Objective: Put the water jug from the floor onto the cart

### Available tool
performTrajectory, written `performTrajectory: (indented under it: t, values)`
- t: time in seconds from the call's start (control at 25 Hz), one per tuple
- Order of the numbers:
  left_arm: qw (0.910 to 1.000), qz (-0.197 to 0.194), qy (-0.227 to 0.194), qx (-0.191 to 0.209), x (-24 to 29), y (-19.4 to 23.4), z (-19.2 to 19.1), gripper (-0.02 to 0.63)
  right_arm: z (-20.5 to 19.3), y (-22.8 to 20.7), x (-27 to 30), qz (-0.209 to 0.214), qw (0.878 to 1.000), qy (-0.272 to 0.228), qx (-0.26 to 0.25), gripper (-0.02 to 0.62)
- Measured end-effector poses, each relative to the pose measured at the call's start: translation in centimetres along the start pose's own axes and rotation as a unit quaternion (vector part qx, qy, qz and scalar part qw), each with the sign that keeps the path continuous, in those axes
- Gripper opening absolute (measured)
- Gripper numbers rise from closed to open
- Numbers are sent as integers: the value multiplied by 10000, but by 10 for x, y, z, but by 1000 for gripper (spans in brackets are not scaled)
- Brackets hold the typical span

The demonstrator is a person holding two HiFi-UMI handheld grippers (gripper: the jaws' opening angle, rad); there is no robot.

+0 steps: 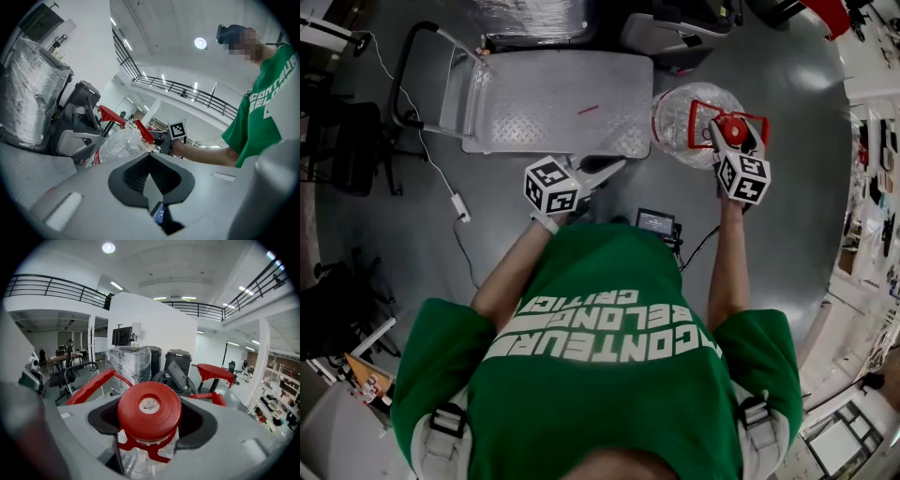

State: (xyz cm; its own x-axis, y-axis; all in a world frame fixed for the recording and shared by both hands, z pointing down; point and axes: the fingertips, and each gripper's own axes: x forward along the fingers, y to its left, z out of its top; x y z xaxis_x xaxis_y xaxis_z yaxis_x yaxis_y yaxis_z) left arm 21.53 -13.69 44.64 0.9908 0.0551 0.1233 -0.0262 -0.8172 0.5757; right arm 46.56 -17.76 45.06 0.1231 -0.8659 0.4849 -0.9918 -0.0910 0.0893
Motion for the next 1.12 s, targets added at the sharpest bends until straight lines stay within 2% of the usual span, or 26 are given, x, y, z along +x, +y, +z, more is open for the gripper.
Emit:
performTrajectory:
  t: [0.24, 0.52, 0.92, 1.12]
  values:
    - [9998, 124, -129, -27, -37, 31, 16, 9, 37, 30, 37, 124, 9998, -145, 20, 304]
    - [9989, 401, -231, -76, -78, 57, 21, 9, 47, 77, 94, 485, 9986, 24, -207, 304]
    - [9926, 1036, -587, -250, -103, 91, 33, 9, 60, 133, 166, 1286, 9911, 122, -307, 304]
    - [9846, 1490, -824, -386, -102, 117, 51, 9, 61, 160, 208, 1766, 9823, 221, -583, 304]
